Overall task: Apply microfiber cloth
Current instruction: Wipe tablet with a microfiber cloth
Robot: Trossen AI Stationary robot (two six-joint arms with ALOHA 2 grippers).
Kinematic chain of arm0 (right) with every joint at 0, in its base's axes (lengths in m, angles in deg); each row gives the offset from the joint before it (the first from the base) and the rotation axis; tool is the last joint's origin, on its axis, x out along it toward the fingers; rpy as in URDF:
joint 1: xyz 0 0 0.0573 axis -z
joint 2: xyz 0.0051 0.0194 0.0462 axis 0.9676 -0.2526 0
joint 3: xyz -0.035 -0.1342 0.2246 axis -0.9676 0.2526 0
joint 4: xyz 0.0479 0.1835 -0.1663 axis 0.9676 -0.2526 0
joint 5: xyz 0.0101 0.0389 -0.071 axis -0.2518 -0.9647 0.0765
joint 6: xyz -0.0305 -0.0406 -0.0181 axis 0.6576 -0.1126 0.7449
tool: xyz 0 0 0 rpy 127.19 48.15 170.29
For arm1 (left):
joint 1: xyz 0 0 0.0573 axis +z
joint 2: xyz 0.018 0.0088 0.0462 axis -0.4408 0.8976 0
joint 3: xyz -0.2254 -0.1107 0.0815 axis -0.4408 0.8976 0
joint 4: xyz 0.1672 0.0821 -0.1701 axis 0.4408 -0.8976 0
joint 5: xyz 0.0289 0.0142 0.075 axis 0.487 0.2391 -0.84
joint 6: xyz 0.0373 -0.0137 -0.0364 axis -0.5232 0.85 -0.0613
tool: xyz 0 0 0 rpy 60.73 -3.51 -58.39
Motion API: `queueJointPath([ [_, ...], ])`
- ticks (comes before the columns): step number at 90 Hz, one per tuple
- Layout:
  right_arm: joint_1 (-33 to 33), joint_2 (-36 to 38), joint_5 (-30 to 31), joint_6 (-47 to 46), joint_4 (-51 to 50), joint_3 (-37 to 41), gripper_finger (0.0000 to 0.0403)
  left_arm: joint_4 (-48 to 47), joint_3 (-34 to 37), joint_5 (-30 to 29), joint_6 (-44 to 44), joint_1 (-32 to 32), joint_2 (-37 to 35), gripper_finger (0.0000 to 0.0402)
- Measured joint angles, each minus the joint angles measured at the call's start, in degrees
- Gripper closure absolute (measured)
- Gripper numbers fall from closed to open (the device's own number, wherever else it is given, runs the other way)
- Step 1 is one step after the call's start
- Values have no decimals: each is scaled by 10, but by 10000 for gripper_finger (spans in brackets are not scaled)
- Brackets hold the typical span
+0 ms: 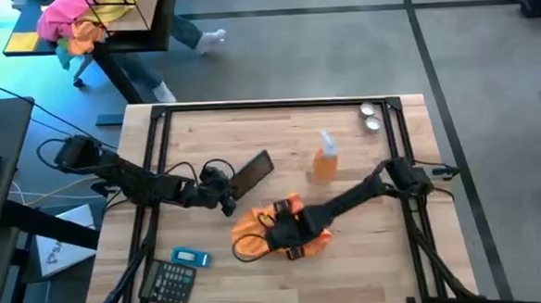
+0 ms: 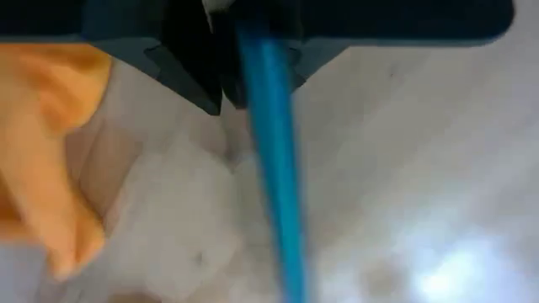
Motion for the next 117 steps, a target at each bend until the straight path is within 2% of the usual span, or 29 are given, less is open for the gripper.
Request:
queueJointPath([
  [7, -2, 0, 10, -37, 38, 32, 256, 2, 0, 31, 10, 8, 1, 300],
  [19, -1, -2, -8, -42, 58, 38, 370, 3, 0, 85, 11, 19, 0, 266],
  [23, -5, 0, -4, -32, 51, 28, 388, 1, 0, 101, 8, 22, 0, 258],
  [35, -18, 14, 39, 2, -15, -8, 400, 5, -1, 160, 7, 22, -9, 244],
  [44, -15, 48, 107, 46, -37, -40, 402, 4, -1, 213, 7, 17, -23, 237],
  [50, -2, 63, 155, 94, -27, -48, 403, 4, -1, 260, -3, 13, -27, 234],
  [56, 17, 63, 176, 152, 26, -46, 403, 9, -1, 290, -15, 7, -29, 234],
  [60, 31, 59, 166, 187, 70, -44, 403, 12, -2, 294, -19, 4, -29, 233],
  [68, 64, 42, 106, 238, 176, -47, 403, 10, -2, 294, -23, 2, -29, 233],
  [77, 91, -1, 69, 274, 268, -47, 403, 9, -2, 294, -23, 2, -29, 233],
  [93, 106, -78, -4, 259, 399, -46, 403, 8, -3, 240, -40, 2, -26, 233],
  [105, 104, -109, 13, 186, 413, -50, 403, -4, -2, 245, -47, 2, -26, 232],
  [117, 99, -109, 29, 131, 367, -50, 403, -29, -3, 305, -16, 5, -27, 232],
])
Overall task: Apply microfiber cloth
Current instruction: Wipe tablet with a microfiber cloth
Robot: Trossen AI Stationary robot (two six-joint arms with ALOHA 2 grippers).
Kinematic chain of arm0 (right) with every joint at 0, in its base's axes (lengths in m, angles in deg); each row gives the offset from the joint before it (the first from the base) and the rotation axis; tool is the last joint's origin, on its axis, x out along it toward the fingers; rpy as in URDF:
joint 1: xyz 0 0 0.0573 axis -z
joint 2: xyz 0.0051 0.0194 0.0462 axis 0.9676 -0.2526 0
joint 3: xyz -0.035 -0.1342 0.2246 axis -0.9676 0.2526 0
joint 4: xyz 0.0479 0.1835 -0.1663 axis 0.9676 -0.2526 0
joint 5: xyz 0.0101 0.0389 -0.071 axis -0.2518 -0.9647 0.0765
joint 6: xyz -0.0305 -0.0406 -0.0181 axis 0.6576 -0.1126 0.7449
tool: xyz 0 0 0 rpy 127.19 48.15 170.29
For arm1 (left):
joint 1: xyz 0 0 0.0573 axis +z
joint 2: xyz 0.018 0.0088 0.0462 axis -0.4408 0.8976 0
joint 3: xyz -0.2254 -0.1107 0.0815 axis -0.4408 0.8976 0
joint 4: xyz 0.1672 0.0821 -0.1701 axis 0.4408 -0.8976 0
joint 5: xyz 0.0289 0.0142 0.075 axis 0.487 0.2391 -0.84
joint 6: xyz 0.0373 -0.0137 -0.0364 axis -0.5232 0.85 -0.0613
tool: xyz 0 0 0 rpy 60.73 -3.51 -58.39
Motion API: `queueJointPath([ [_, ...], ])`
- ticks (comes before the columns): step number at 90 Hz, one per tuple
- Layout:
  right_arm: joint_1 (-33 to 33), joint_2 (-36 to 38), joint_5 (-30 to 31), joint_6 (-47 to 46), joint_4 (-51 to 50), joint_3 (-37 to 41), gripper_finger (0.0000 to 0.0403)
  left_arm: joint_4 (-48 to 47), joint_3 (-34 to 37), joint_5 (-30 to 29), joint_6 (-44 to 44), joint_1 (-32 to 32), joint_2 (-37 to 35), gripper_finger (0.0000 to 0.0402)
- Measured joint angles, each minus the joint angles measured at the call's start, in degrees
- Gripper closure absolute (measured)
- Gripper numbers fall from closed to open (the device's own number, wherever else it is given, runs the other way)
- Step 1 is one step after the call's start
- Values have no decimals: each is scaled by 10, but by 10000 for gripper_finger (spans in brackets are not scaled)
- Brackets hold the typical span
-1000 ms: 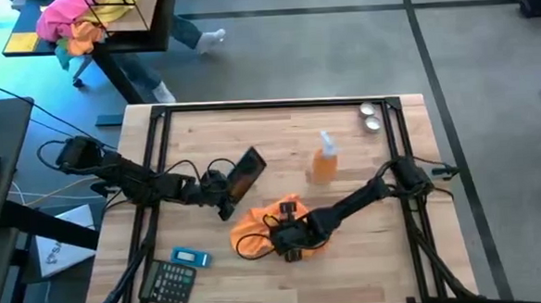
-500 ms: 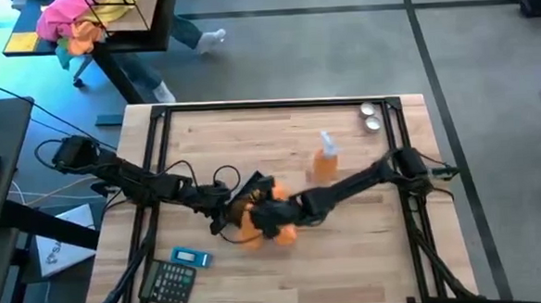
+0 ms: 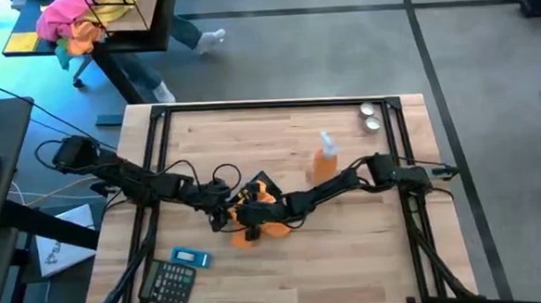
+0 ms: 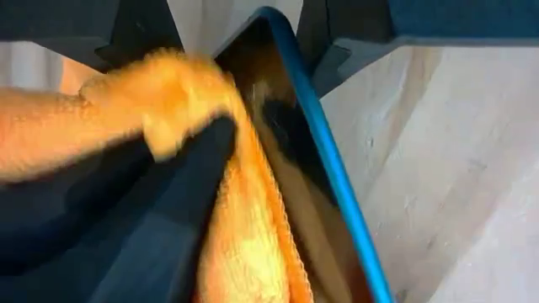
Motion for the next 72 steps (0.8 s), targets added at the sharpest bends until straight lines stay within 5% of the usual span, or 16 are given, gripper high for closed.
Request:
queueJointPath([
  [16, -18, 1, 10, -19, -27, 1, 403, -48, 0, 103, 24, 3, -14, 233],
  [43, -27, 4, 29, -86, -98, 2, 403, -99, -8, 134, -47, 45, -129, 234],
  [57, -41, 13, 63, -67, -110, 4, 403, -57, -8, 30, -98, 33, -195, 233],
  [72, -37, 33, 102, -60, -118, 7, 403, 4, 10, -58, -158, -8, -183, 234],
])
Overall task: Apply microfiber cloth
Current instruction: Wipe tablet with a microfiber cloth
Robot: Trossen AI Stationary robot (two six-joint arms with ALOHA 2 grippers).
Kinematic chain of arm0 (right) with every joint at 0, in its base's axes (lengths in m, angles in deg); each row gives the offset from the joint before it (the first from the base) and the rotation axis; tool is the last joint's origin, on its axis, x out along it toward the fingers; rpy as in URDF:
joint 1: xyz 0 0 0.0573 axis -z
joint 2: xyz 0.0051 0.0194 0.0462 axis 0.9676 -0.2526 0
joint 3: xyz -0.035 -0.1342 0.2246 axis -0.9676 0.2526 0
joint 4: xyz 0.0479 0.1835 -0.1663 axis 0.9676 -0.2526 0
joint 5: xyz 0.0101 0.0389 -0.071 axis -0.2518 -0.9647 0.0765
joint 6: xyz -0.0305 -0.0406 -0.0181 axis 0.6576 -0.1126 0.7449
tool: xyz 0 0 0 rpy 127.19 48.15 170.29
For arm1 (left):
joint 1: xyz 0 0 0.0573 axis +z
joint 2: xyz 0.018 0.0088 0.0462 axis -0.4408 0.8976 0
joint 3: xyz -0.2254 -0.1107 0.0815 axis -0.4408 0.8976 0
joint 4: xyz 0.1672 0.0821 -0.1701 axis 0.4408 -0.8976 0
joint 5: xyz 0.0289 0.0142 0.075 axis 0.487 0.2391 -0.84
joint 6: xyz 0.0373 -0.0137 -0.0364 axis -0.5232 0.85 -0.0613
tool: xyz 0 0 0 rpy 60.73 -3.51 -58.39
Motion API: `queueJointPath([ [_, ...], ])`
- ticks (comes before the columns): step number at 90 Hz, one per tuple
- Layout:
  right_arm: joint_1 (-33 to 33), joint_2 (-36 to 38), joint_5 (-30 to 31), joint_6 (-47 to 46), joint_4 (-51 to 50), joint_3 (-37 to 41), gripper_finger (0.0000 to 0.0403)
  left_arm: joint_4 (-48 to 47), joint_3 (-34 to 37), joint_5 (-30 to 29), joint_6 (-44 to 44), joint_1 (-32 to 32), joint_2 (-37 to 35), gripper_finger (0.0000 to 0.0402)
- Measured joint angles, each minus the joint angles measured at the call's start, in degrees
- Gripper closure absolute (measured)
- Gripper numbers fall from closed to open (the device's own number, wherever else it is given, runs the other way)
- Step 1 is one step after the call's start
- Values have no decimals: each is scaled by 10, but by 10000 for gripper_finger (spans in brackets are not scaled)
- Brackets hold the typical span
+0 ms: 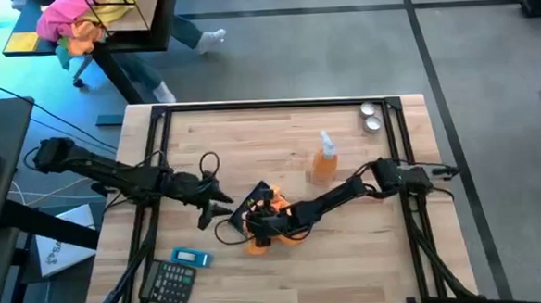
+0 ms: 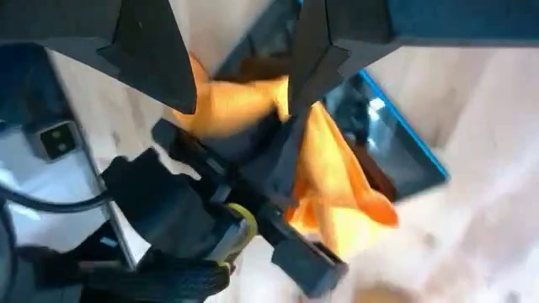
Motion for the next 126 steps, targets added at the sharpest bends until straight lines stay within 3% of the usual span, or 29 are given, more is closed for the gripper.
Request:
queueJointPath([
  [24, 12, 106, 58, 8, -120, -1, 403, 76, 24, -74, -43, -54, 77, 234],
  [38, 18, 166, 63, 104, -257, -2, 403, 152, 24, -78, -55, -65, 143, 234],
  [47, 29, 194, 49, 103, -314, -1, 403, 197, 24, -77, -50, -69, 192, 234],
  [64, 47, 185, -76, 64, -170, 3, 403, 286, 22, -77, -7, -103, 281, 234],
  [81, 42, 107, -137, 41, -2, 46, 403, 312, 21, -136, 23, -134, 342, 234],
  [102, 26, 9, -126, -15, 186, 59, 403, 323, 19, -147, 36, -138, 383, 234],
  [115, 26, -15, -66, -55, 151, 56, 403, 322, 19, -142, 45, -142, 384, 234],
  [126, 36, -4, 22, -57, 107, 77, 403, 322, 19, -146, 48, -148, 385, 234],
])
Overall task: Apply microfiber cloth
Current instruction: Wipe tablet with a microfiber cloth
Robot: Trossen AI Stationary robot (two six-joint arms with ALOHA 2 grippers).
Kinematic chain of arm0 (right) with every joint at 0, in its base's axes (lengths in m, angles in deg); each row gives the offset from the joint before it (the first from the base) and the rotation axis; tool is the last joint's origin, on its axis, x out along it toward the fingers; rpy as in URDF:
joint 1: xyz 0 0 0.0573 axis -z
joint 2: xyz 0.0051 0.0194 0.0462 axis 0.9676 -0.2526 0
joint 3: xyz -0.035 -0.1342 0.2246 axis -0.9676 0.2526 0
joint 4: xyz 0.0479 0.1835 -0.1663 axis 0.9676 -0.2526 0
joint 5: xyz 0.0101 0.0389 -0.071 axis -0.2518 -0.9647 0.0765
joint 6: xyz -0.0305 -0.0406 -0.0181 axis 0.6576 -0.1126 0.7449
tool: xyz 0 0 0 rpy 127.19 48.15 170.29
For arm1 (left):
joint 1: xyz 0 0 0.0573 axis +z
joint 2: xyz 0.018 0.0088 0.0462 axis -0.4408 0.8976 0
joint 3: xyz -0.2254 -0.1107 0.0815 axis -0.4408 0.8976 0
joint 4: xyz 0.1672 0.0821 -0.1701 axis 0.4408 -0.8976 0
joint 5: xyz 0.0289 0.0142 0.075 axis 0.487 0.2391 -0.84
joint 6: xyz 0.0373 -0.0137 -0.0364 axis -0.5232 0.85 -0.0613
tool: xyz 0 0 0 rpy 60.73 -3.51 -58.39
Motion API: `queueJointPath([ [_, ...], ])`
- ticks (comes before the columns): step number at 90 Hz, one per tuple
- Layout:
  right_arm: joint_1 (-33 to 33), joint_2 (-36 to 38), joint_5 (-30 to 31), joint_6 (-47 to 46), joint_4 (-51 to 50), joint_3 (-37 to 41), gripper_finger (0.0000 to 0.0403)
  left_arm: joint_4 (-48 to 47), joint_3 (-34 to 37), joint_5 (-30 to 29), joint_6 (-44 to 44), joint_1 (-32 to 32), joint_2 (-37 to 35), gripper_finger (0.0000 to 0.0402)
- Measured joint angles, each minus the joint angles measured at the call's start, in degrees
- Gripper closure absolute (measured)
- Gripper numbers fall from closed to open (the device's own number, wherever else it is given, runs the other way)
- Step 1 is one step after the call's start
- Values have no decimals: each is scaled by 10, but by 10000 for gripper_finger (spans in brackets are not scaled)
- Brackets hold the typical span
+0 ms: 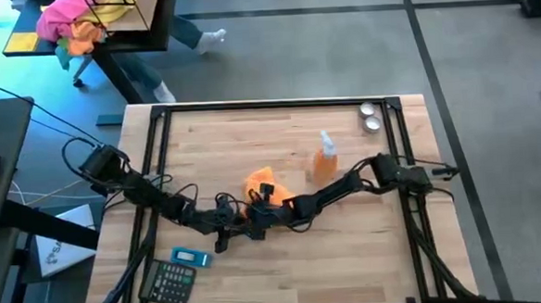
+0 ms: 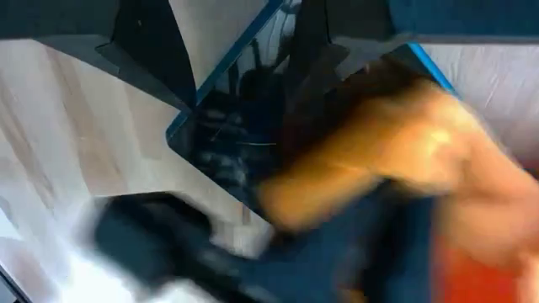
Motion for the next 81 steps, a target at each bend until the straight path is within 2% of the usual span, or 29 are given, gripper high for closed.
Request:
queueJointPath([
  [15, 16, 46, 86, -8, -57, 56, 403, -1, 0, 0, 7, -3, 0, 234],
  [23, 24, 67, 97, -42, -40, 93, 403, 0, 1, 0, 7, -3, 1, 234],
  [29, 26, 71, 78, -75, 22, 119, 403, 0, 1, 3, 8, -3, 1, 234],
  [38, 26, 61, 20, -109, 163, 153, 403, 3, 1, 10, 9, -4, 1, 234],
  [48, 7, 34, -30, -121, 270, 153, 403, 5, 2, 10, 10, -4, 1, 234],
  [64, -11, -3, -116, -70, 277, 85, 403, 9, 2, 12, 11, 3, 2, 234],
  [70, -12, -13, -117, -42, 251, 59, 403, 12, 3, 10, 10, 3, 2, 234],
  [81, 5, -16, -78, -13, 192, 40, 403, 12, 3, 11, 19, 3, 2, 234],
])
